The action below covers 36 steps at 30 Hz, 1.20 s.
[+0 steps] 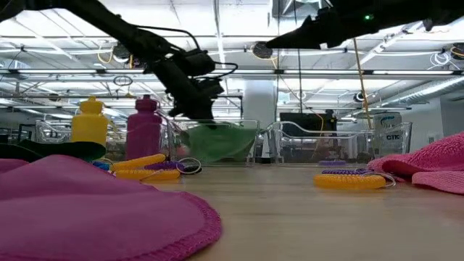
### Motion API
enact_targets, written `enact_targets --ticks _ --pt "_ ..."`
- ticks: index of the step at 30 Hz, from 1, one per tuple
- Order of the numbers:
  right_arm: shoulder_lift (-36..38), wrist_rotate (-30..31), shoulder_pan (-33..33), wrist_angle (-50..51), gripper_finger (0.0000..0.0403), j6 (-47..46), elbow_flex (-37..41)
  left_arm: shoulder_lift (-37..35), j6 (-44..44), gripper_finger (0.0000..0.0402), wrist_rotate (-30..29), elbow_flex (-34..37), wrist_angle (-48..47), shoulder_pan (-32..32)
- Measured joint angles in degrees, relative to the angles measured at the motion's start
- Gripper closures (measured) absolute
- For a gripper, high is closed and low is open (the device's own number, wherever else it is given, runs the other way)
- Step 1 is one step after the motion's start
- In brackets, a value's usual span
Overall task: Pick & Place Sports Items
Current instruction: Put the light green microfiber towel into the middle transparent bin
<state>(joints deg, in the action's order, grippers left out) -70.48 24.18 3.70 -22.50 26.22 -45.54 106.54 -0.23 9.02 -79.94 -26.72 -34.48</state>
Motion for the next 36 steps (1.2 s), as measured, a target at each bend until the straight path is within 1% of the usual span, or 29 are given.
enact_targets --ticks 3,5,11,18,23,27,31,34,36 --pt "0.0 0.0 0.0 0.0 0.0229 0.0 0.0 0.0 0.99 0.0392 0.07 0.0 0.0 0.0" --pt "0.0 0.0 0.0 0.0 0.023 0.0 0.0 0.0 1.44 0.0399 0.09 0.0 0.0 0.03" --pt "0.0 0.0 0.0 0.02 0.023 0.0 0.0 -0.48 2.79 0.04 0.13 0.0 0.11 0.04" --pt "0.0 0.0 -0.07 0.04 0.0229 0.02 0.0 -5.95 4.28 0.04 -0.04 0.02 -1.41 1.16" --pt "-0.02 -0.02 -1.1 0.4 0.0229 -0.02 0.0 -10.72 4.68 0.0401 -0.04 0.02 -4.5 4.48" --pt "-0.25 -0.51 -2.44 1.31 0.0229 -1.47 0.0 -12.36 5.01 0.0401 -0.05 0.02 -6.1 8.7" --pt "-1.96 -4.02 -3.94 1.05 0.0222 -2.28 0.0 -12.48 5.03 0.0401 -0.07 0.04 -5.85 12.7" --pt "-4.16 -7.55 -5.26 -1.61 0.0211 -3.69 0.02 -12.48 5.01 0.0401 -0.11 0.04 -4.35 15.01" --pt "-5.83 -7.98 -6.09 -3.37 0.0201 -4.22 0.02 -12.48 4.99 0.0401 -0.11 0.04 -3.45 16.24"
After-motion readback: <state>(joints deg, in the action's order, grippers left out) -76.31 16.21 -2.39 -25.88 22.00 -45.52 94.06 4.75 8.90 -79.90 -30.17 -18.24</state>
